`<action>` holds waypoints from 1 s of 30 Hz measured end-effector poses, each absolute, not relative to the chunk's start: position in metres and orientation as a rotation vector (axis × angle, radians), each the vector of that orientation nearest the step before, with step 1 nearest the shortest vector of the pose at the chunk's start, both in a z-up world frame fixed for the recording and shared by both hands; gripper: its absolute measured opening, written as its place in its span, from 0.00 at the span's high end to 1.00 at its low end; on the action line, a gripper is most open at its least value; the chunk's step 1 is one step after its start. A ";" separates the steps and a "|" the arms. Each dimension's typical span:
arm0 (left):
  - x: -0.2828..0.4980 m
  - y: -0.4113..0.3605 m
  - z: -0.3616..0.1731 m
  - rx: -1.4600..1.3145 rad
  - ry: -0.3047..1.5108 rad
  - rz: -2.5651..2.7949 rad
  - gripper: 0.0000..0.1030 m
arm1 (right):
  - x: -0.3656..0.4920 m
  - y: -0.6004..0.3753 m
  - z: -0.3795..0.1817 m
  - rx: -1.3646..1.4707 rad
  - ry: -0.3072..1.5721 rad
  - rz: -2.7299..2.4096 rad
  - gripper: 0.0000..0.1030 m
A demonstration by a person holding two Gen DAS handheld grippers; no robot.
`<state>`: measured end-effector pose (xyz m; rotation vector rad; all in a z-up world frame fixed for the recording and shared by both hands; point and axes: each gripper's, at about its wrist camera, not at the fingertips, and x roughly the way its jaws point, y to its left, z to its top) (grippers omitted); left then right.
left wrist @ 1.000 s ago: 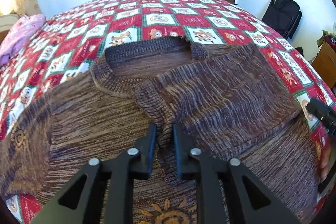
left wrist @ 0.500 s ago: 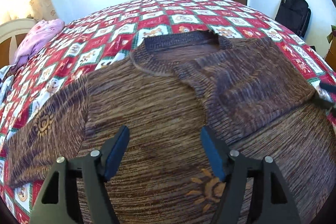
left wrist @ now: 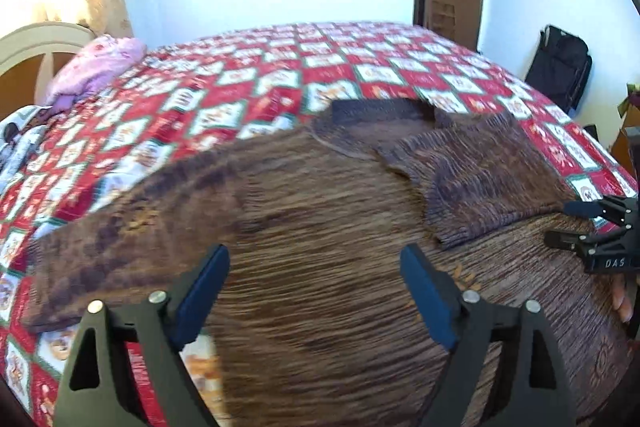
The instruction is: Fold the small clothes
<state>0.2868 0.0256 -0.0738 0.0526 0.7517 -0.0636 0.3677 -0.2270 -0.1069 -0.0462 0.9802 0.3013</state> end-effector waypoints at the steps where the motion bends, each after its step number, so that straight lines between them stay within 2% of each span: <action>1: 0.284 0.033 -0.073 0.055 0.745 -0.049 0.12 | 0.369 -0.222 -0.100 -0.035 0.957 0.307 0.23; 6: 0.279 0.072 -0.073 0.014 0.746 0.050 0.12 | 0.396 -0.164 -0.083 -0.025 0.878 0.467 0.23; 12: 0.264 0.120 -0.077 -0.039 0.773 0.164 0.12 | 0.398 -0.101 -0.119 -0.065 0.976 0.622 0.23; 19: 0.238 0.184 -0.083 -0.042 0.773 0.320 0.12 | 0.367 -0.098 -0.118 -0.108 0.971 0.683 0.23; 23: 0.228 0.223 -0.088 -0.062 0.778 0.431 0.12 | 0.376 -0.098 -0.101 -0.086 0.862 0.634 0.23; 25: 0.223 0.240 -0.089 -0.090 0.770 0.482 0.12 | 0.385 -0.093 -0.105 -0.070 0.871 0.609 0.23; 27: 0.218 0.255 -0.092 -0.115 0.771 0.531 0.12 | 0.389 -0.084 -0.122 -0.064 0.958 0.621 0.23; 30: 0.210 0.274 -0.096 -0.164 0.780 0.565 0.12 | 0.367 -0.071 -0.125 -0.173 0.897 0.617 0.22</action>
